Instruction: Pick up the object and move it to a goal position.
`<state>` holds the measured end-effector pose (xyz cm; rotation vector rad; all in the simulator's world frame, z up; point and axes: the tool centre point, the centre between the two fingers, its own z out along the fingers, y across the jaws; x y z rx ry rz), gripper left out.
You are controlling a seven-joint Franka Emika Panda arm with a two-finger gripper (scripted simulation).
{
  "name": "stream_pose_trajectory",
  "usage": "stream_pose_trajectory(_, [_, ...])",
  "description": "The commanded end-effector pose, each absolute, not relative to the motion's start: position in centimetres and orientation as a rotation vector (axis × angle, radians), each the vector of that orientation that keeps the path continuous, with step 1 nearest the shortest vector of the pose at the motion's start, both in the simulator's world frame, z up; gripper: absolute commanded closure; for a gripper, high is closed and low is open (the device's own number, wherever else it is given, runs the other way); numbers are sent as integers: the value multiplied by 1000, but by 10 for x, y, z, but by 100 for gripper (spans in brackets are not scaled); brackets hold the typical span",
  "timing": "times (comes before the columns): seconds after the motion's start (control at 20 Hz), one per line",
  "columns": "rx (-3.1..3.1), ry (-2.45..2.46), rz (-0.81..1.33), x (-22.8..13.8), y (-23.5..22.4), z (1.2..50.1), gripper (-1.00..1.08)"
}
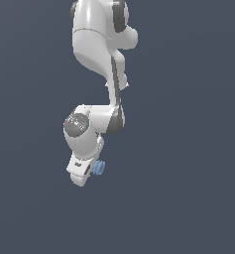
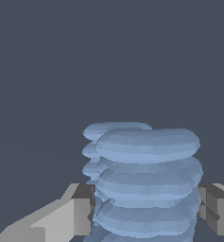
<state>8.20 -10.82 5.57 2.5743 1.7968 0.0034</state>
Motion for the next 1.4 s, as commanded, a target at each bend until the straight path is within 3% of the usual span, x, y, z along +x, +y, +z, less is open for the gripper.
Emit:
stream_pose_trajectory(0.0, [2576,1798,0,81,-108,54,108])
stream_pose_trajectory(0.65, [2575,1798,2,85,-103,68,108])
stream_pose_trajectory(1.35, [2575,1799,2,110,-65,177,108])
